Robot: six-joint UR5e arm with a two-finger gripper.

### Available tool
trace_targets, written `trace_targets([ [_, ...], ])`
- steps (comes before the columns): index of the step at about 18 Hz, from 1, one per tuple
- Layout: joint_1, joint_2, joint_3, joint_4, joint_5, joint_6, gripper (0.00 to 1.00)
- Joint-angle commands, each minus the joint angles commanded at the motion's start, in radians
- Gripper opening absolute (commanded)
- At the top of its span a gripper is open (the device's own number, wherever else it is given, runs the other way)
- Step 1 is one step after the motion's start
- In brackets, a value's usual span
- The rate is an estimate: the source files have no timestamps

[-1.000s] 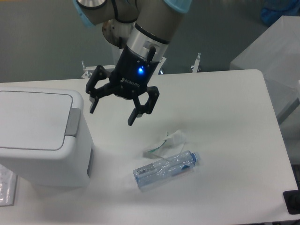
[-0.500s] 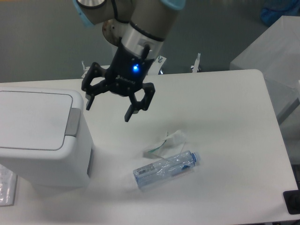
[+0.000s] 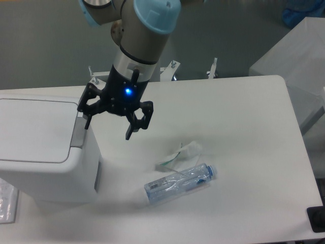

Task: Open the trash can
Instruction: 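Lower the gripper onto the lid edge of the white trash can, then push the gripper finger against the lid to tip it open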

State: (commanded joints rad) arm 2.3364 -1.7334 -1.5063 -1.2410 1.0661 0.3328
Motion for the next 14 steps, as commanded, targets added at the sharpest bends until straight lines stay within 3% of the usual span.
trace_targets([
  [4,-0.006,0.000,-0.032,0.055,0.000,-0.003,1.00],
  [14,-0.006,-0.002,-0.034,0.060,0.000,-0.002,1.00],
])
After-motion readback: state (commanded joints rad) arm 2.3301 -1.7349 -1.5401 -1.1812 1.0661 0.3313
